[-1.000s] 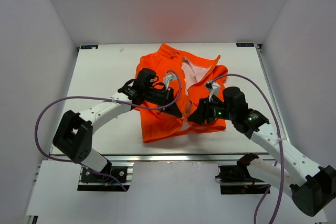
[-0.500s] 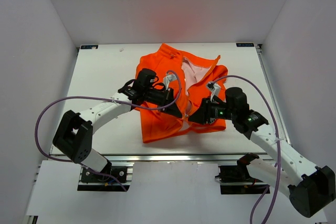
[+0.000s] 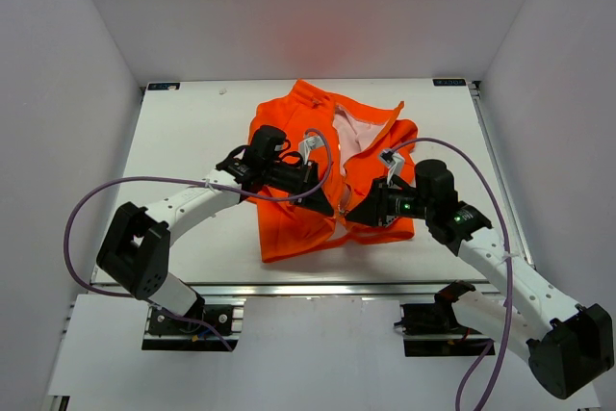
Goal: Zip up the jacket
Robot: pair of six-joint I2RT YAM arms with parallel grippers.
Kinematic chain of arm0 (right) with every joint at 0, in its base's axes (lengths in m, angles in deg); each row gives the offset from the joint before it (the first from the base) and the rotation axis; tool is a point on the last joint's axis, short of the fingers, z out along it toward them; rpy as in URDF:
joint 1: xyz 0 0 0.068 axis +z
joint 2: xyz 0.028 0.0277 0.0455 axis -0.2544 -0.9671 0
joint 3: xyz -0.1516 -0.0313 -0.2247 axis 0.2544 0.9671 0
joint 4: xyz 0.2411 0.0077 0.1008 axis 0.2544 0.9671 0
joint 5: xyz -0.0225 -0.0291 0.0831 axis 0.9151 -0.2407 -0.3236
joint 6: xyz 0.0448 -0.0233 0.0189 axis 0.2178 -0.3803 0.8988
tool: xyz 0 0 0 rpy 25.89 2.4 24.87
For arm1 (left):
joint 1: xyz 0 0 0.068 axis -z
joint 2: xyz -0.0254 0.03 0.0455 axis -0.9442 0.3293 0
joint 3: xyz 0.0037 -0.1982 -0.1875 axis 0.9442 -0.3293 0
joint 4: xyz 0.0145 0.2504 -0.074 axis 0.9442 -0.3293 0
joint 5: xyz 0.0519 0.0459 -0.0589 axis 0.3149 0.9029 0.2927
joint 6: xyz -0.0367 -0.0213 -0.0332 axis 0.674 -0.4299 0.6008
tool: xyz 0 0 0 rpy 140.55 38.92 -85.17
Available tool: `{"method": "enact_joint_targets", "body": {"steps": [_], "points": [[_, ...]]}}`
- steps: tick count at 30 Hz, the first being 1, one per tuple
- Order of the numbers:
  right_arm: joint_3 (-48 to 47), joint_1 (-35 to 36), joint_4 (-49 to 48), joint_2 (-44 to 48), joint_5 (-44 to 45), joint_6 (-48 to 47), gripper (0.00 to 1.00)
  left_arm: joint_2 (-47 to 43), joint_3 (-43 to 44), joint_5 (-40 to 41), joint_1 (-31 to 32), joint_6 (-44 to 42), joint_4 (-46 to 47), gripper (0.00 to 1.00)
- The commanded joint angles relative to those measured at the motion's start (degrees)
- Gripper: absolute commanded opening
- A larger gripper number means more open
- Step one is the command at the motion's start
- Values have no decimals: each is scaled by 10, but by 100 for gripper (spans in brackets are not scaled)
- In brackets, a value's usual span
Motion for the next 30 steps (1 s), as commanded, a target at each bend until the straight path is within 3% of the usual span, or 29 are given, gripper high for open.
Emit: {"method": "enact_joint_targets", "body": {"steps": [1,9,24,30], "points": [[4,-1,-33,-1,-24,5,22,-24,1,-24,1,3,16,0],[4,-1,-25,4,-11,3,0,-23,3,-15,1,3,5,0],[-9,-1,-8,-4,-6,-31,0,-24,13,0,1,-13,-20,0],[-14,-1,-22,-18,-18,-31,9,-21,14,-1,4,-15,-23,0]]}}
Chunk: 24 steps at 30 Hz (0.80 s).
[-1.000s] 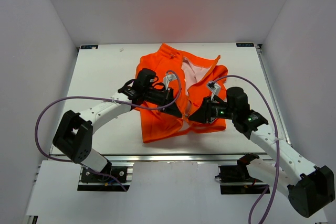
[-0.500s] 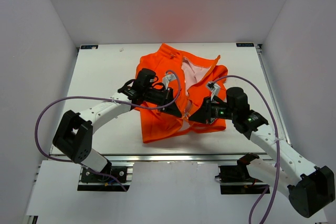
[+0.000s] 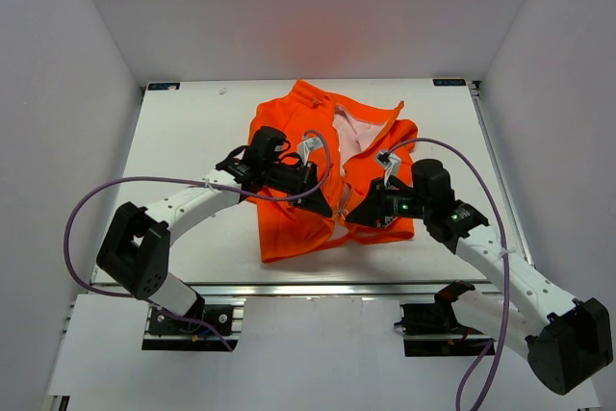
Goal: Zip up the jacket
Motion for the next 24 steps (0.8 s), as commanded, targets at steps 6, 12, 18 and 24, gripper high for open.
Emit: {"method": "enact_joint_targets", "body": {"steps": [6,12,18,24], "points": [[-18,0,-31,-13,-16,-10,19,-17,18,-14,10,-13,-3,0],[-15,0,-51,-14,-30,-7,20,-11,19,-15,12,-14,-6,0],[-19,0,-59,-24,-34,-5,24,-8,22,-11,14,-15,-10,0],[-21,0,-56,-28,-30,-10,0,-8,25,-10,16,-16,-15,0]]}}
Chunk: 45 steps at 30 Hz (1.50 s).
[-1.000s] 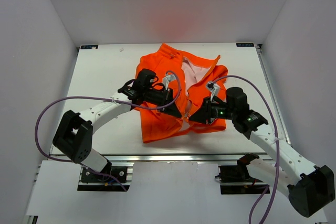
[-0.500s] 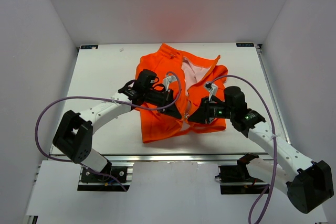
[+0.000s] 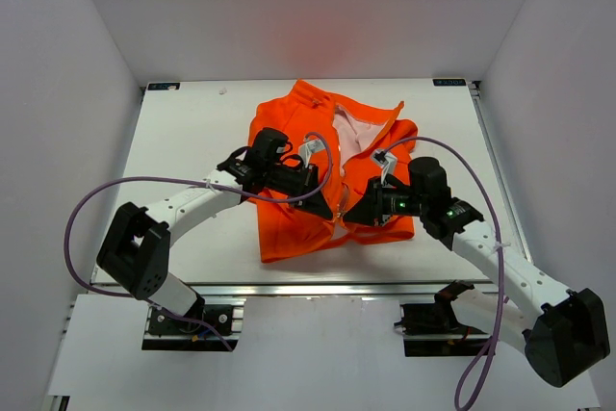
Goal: Zip up the jacket
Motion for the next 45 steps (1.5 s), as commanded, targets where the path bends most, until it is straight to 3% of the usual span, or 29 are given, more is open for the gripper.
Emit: {"method": "enact_joint_targets", "body": {"steps": [1,4,10,14,19,24,30,33,39,43,45], "points": [[-22,0,-30,1,-8,-8,0,-8,26,-13,9,-9,-4,0],[-32,0,-13,2,12,-18,0,-3,34,-7,10,-13,-23,0],[-89,1,86,5,198,-93,0,3,27,14,11,-19,-112,0],[-101,1,93,-13,227,-123,0,-6,-5,16,22,3,-135,0],[-99,1,54,-28,231,-135,0,-10,-15,44,45,9,-173,0],[-103,2,-5,-47,313,-143,0,-30,-23,51,63,16,-198,0],[-150,-1,-79,-155,388,-164,0,-78,-104,55,66,42,-213,0],[-199,-24,-113,-224,407,-171,0,-89,-125,66,66,52,-203,0],[-373,-103,-142,-401,359,-164,0,-83,-141,73,66,51,-190,0],[-542,-145,-143,-571,404,-201,0,-67,-153,75,66,45,-181,0],[-702,-163,-108,-641,412,-199,0,-54,-158,70,66,45,-171,0]]}}
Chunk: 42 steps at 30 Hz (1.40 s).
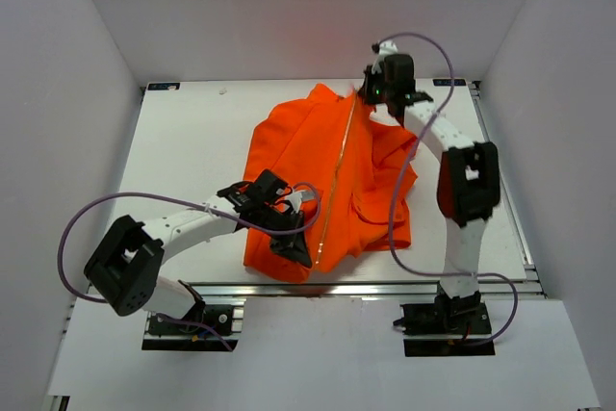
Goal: Zip up the jacket
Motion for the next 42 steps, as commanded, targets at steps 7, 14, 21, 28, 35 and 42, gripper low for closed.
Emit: {"method": "enact_joint_targets", "body": {"steps": [7,14,21,28,35,42], "points": [[-391,-61,-74,-261,7,-28,0,58,-10,-27,7,-37,-38,0],[-349,-58,-118,-246,-71,-3,12,51,-10,0,7,-38,-36,0],[-224,-51,-32,-83,-95,-25,89,27,66,137,6,-68,-105,98],[23,-64,41,170,15,18,89,-34,205,372,-97,-57,-153,98],[239,-65,180,422,118,113,89,-58,346,645,-232,-8,-148,98],[432,-66,196,620,151,95,89,-96,311,632,-369,23,-147,98]]}}
